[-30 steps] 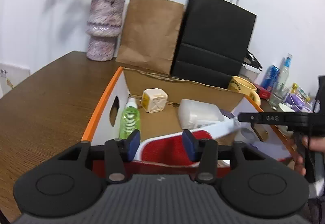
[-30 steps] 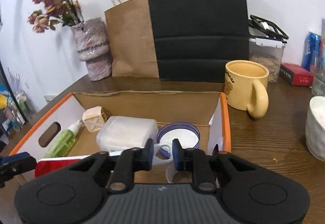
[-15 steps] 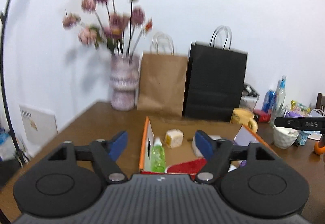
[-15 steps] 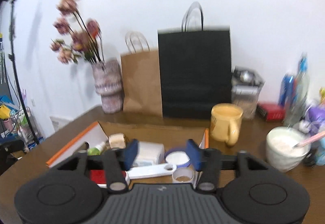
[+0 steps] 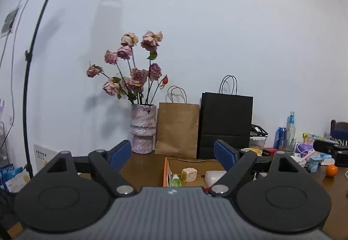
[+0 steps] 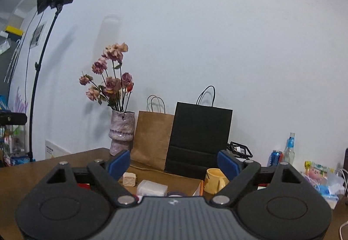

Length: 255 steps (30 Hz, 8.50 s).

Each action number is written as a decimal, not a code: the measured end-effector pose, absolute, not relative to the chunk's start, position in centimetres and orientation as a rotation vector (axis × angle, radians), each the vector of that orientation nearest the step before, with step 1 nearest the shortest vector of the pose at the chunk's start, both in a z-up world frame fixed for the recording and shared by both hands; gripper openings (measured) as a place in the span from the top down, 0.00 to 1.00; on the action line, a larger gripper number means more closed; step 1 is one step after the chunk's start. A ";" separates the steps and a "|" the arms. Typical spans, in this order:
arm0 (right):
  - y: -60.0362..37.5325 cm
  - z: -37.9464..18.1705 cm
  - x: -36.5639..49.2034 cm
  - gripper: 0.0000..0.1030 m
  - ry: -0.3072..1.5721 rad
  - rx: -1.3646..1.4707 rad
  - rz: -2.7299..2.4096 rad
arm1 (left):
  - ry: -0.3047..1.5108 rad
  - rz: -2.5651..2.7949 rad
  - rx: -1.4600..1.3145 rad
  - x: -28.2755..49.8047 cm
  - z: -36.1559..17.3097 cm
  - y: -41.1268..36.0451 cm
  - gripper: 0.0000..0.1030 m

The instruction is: Organize rigid objects

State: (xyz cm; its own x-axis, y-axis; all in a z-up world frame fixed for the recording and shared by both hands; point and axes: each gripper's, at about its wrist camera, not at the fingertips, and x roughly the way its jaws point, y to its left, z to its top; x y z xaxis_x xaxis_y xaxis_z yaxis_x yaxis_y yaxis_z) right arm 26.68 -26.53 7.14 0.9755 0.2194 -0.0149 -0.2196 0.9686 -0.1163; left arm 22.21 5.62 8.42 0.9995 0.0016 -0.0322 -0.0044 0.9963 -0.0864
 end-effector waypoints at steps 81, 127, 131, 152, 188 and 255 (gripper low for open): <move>-14.3 -5.2 42.1 0.64 0.632 -0.291 0.570 | 0.628 -0.132 0.023 35.5 -4.6 4.7 0.47; -24.9 0.3 15.4 0.74 0.129 0.006 0.334 | 0.243 -0.022 0.031 13.2 3.5 -0.9 0.47; -25.0 0.1 15.0 0.74 0.142 0.019 0.341 | 0.235 -0.032 0.031 13.0 3.7 -1.0 0.47; -23.1 4.8 36.3 0.74 0.275 0.062 0.491 | 0.266 -0.080 0.039 31.9 6.7 -0.1 0.47; -15.3 1.6 62.2 0.58 0.714 0.003 0.463 | 0.667 -0.092 0.079 54.9 2.3 0.6 0.24; -23.4 -2.5 3.9 0.01 0.152 -0.097 0.241 | 0.130 0.022 0.058 2.3 0.6 -2.3 0.00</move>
State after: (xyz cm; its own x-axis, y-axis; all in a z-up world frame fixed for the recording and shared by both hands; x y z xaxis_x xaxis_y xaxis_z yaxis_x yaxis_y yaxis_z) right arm 3.89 -23.40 -2.53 0.9596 0.2304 -0.1613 -0.2450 0.9664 -0.0774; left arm 2.26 -2.33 0.62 0.9913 0.0255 -0.1292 -0.0180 0.9981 0.0588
